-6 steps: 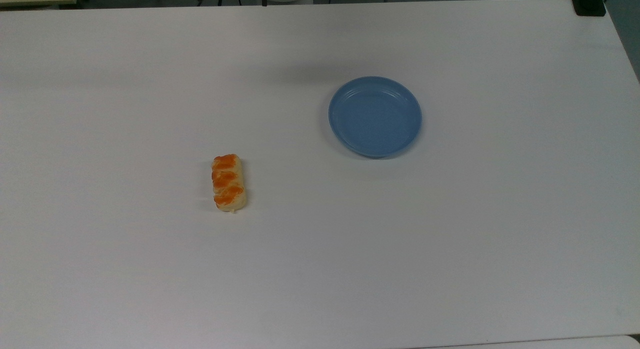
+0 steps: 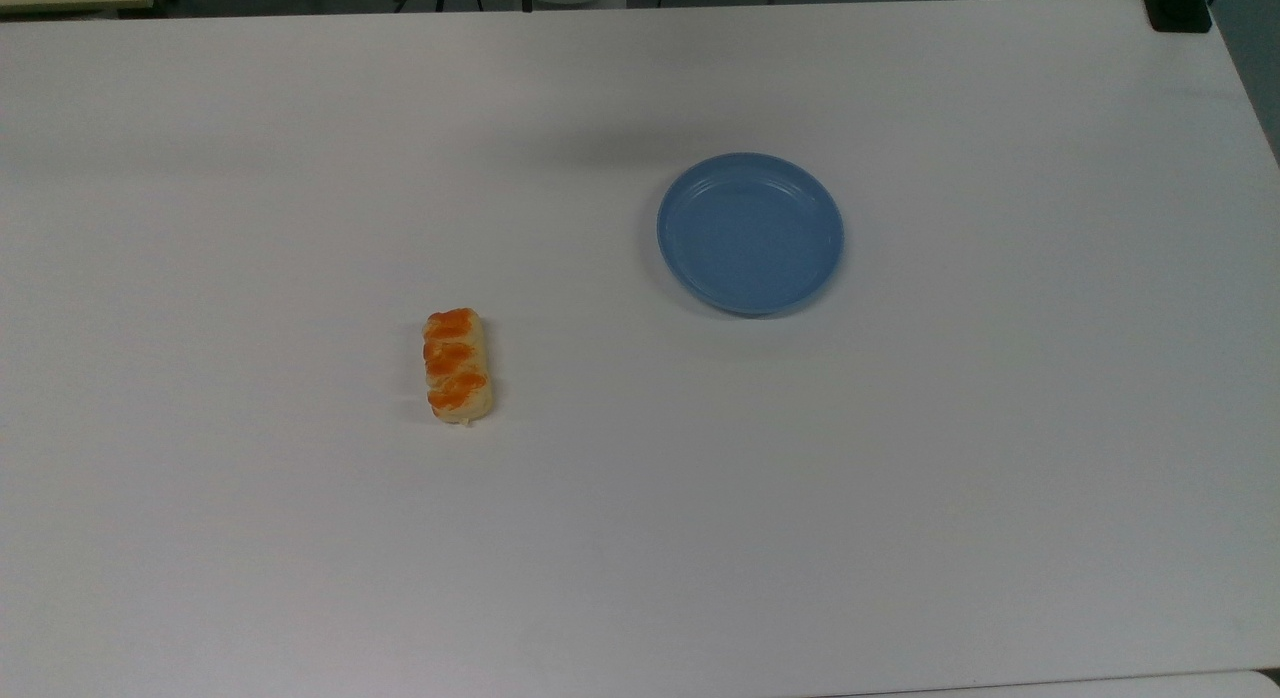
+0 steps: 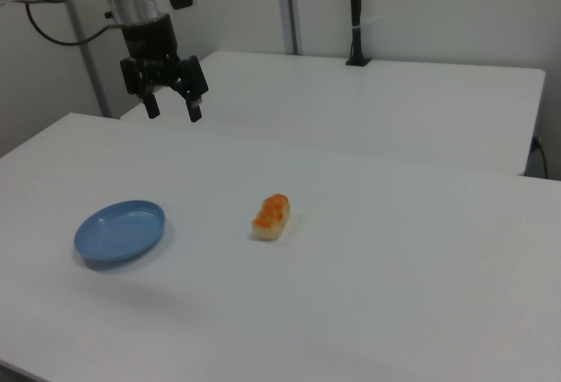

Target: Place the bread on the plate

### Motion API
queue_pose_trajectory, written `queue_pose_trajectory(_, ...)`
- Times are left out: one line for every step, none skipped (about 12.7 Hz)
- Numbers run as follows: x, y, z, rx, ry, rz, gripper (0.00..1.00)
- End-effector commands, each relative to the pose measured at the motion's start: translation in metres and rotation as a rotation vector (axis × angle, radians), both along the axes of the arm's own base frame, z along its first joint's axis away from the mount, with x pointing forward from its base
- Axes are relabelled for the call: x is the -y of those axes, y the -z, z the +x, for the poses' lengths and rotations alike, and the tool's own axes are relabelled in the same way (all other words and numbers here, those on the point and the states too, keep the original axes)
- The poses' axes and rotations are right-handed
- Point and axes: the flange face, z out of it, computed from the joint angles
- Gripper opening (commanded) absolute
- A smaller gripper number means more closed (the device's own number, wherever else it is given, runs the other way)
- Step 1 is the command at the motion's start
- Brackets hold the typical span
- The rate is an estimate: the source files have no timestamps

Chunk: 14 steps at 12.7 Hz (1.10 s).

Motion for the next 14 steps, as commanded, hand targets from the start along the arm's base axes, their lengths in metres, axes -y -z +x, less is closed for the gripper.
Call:
queue_pose_trajectory(0.001,-0.003,-0.012,-0.013,-0.015,0.018,1.00)
queue_pose_trajectory(0.001,-0.003,-0.012,-0.013,-0.015,0.018,1.00)
queue_pose_trajectory(0.001,-0.002,-0.011,-0.011,-0.015,0.018,1.00)
queue_pose_trajectory(0.001,-0.002,-0.010,-0.009,-0.017,0.018,1.00)
queue_pose_trajectory(0.002,-0.001,-0.009,-0.007,-0.019,0.019,1.00)
queue_pose_trajectory(0.002,0.001,-0.006,-0.006,-0.025,0.020,1.00)
queue_pose_trajectory(0.001,0.003,-0.003,0.003,-0.042,0.021,1.00)
queue_pose_trajectory(0.001,0.005,0.002,0.020,-0.053,0.021,1.00)
queue_pose_trajectory(0.001,0.017,0.013,0.026,-0.059,0.023,1.00)
queue_pose_trajectory(0.003,0.023,0.021,0.043,-0.065,0.023,1.00)
queue_pose_trajectory(0.003,0.033,0.029,0.045,-0.074,0.025,1.00)
queue_pose_trajectory(0.007,0.048,0.039,0.038,-0.096,0.027,1.00)
queue_pose_trajectory(0.016,0.070,0.052,0.028,-0.118,0.030,1.00)
queue_pose_trajectory(0.019,0.098,0.067,0.017,-0.140,0.032,1.00)
